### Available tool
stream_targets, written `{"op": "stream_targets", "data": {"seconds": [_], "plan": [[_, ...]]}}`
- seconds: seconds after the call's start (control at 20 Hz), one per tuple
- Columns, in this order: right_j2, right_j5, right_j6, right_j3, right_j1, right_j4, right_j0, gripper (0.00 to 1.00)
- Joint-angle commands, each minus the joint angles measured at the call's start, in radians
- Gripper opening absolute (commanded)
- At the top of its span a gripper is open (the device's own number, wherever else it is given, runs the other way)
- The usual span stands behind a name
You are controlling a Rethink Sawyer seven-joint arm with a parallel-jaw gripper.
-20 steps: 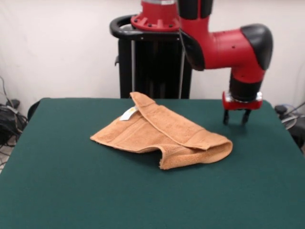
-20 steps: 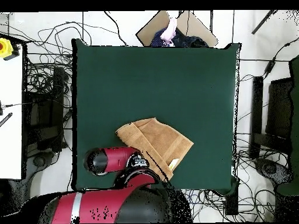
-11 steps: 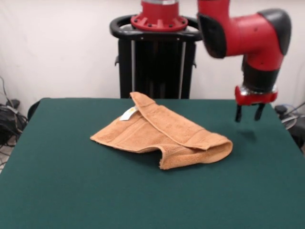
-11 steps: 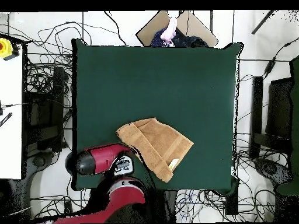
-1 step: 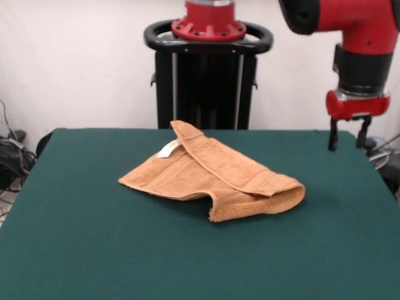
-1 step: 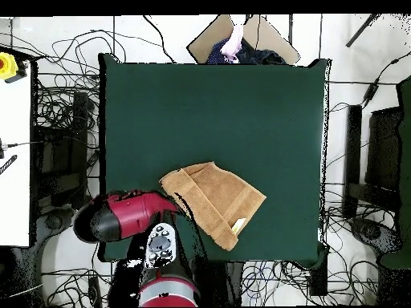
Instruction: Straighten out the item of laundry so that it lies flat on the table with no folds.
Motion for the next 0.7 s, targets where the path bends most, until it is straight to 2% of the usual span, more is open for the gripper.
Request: {"op": "stream_targets", "data": {"seconds": [0.05,0.25,0.7], "plan": [[-0.008,-0.026,-0.015,-0.11,0.072,-0.11,-0.111,1.0],[-0.001,-0.023,-0.006,-0.151,0.104,-0.151,-0.139,1.0],[-0.013,-0.005,0.039,-0.193,0.125,-0.198,-0.138,1.0]]}}
